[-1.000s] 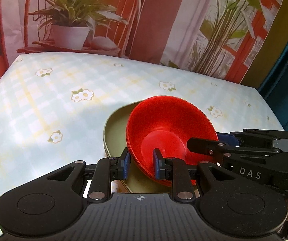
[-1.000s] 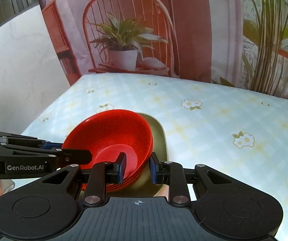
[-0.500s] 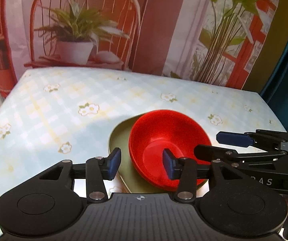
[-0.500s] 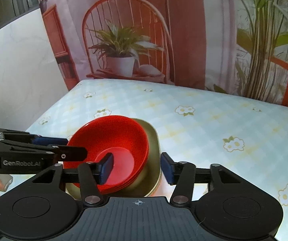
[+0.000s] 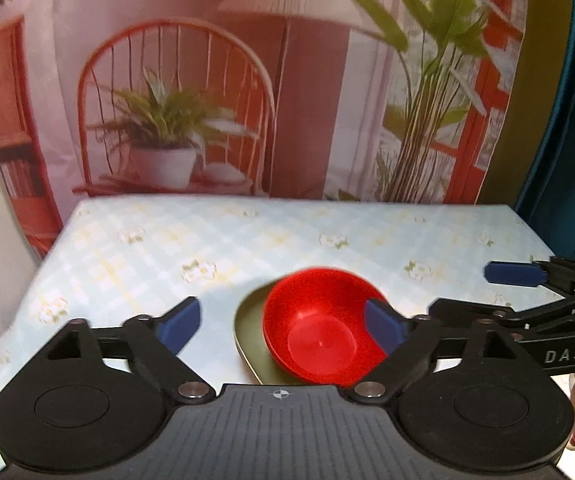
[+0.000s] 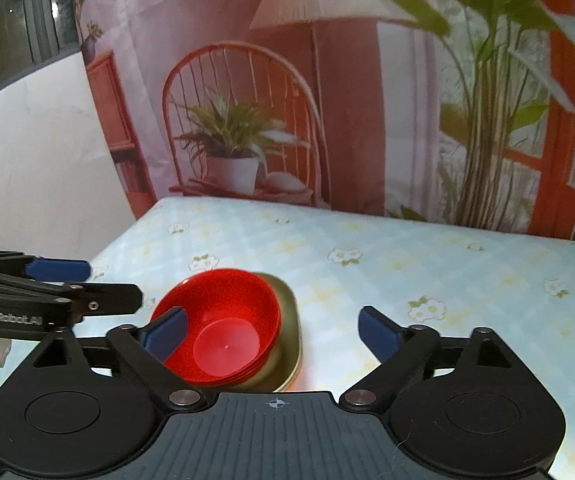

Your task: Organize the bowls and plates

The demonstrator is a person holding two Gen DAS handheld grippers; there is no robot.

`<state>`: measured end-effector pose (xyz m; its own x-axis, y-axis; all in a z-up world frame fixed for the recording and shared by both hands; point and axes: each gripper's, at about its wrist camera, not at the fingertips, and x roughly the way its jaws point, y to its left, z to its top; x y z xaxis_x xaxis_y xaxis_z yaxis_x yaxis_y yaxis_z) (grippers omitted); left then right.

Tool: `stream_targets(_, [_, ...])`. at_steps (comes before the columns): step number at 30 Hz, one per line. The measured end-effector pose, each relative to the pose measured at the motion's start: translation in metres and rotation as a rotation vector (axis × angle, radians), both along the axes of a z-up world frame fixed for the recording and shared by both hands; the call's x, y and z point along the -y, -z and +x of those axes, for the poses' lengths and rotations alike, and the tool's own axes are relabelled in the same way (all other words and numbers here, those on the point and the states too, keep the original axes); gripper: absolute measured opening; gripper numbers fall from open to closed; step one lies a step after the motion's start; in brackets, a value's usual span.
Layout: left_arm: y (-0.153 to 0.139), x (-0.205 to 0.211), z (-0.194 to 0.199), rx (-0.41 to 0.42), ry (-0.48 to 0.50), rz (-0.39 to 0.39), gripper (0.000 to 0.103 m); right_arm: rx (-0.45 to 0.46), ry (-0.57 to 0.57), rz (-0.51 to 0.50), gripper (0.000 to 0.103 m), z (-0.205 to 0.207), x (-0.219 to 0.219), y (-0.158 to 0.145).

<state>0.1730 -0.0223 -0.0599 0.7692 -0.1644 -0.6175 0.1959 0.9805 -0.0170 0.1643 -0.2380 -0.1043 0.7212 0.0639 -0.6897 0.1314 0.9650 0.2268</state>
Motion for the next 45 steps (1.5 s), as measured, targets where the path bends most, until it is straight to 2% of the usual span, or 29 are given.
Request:
stream_targets(3, [-0.016,0.001,-0.012,0.058,-0.01,0.016,0.103,0.021,0.013,-0.004,0.102,-0.01,0.002,-0.014])
stream_targets(15, [-0.067,0.018,-0.072,0.217,-0.082,0.138,0.103,0.119,0.057,-0.045,0.103,-0.057,-0.002,-0.08])
stream_targets(20, [-0.091,0.023,-0.105,0.281,-0.118,0.133,0.103,0.169,0.088,-0.093,0.103,-0.086,-0.014,-0.115])
stream_targets(27, [-0.122,0.03,-0.141,0.348,-0.101,0.104,0.103,0.252,0.123,-0.168,0.103,-0.123,-0.029,-0.163])
stream_targets(34, [-0.132,0.032,-0.152,0.367,-0.116,0.066,0.103,0.281,0.158,-0.186,0.103,-0.137,-0.03,-0.186])
stream_targets(45, [-0.13,0.027,-0.15,0.34,-0.141,0.042,0.103,0.279,0.178,-0.182,0.103,-0.141,-0.03,-0.188])
